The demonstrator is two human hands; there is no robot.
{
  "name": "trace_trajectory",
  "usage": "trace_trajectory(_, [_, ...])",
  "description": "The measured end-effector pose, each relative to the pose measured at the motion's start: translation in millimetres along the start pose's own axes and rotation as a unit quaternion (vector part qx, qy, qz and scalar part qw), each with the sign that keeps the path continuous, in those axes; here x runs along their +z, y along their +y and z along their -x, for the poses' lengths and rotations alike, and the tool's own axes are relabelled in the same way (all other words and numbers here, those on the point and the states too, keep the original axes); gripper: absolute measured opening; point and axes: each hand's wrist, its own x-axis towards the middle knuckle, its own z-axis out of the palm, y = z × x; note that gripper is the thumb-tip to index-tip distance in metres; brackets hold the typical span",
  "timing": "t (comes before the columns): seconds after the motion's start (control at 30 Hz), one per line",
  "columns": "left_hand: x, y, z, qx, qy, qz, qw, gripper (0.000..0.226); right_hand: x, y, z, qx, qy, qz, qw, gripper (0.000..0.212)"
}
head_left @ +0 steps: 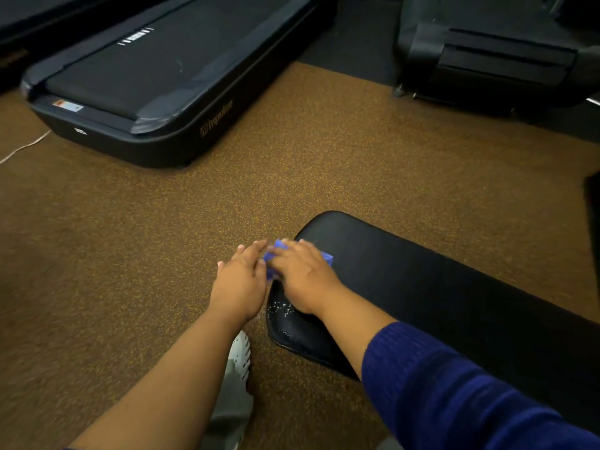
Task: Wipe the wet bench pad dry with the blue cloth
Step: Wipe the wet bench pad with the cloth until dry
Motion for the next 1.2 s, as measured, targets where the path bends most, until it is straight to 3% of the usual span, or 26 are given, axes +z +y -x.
trace_trajectory(0.1, [-0.8,5.9,-1.0,0.009,-0.007,0.001,1.000,0.044,-6.9,17.9,21.4,-0.104,-0.011,-0.049,0.993,0.033])
trace_trajectory(0.17, [-2.4,5.9,1.5,0.016,-0.013,-0.006,1.000,0.043,-9.8,39.7,27.7,-0.097,0.036,-0.066,0.992,0.032])
trace_trajectory(0.23, [-4.1,3.3,5.6,0.014,-0.024,-0.008,1.000,0.042,-17.2,65.4,23.9,-0.016,0.101,-0.052,0.993,0.033])
trace_trajectory(0.33, [-2.6,1.3,10.7,0.005,-0.034,-0.002,0.999,0.041,-29.7,71.5,8.7,0.147,0.107,-0.011,0.983,0.038])
trace_trajectory(0.4, [1.0,2.9,10.9,-0.005,-0.035,0.007,0.999,0.041,-24.7,51.9,4.6,0.171,0.110,-0.008,0.979,0.037])
trace_trajectory(0.47, [5.0,7.2,9.9,-0.007,-0.028,0.015,0.999,0.041,-13.5,32.0,14.7,0.101,0.100,-0.031,0.989,0.039])
trace_trajectory(0.57, [8.2,12.4,9.3,0.001,-0.028,0.025,0.999,0.043,-10.6,41.5,45.3,-0.081,0.023,-0.035,0.996,0.040])
trace_trajectory(0.63, [7.0,11.5,10.4,0.005,-0.028,0.022,0.999,0.043,-21.4,69.0,43.8,-0.105,0.023,-0.012,0.994,0.045])
trace_trajectory(0.77, [0.2,3.5,10.8,0.006,-0.021,0.021,1.000,0.041,-29.7,78.2,11.3,0.154,0.092,0.020,0.984,0.049])
trace_trajectory(0.83, [-1.4,3.4,9.2,0.003,-0.008,0.025,1.000,0.040,-21.3,48.7,4.5,0.183,0.088,0.005,0.979,0.049])
trace_trajectory(0.93, [-0.9,8.0,3.6,-0.003,0.012,0.048,0.999,0.038,0.1,2.8,17.2,0.037,0.075,-0.024,0.996,0.043])
trace_trajectory(1.07, [0.8,12.6,-5.2,-0.003,-0.016,0.064,0.998,0.035,-4.1,-39.7,37.4,-0.120,-0.022,-0.004,0.992,0.014])
trace_trajectory(1.2, [-1.6,11.4,-4.9,-0.002,-0.058,0.079,0.995,0.033,-7.3,-37.5,72.2,-0.200,-0.086,-0.041,0.975,0.030])
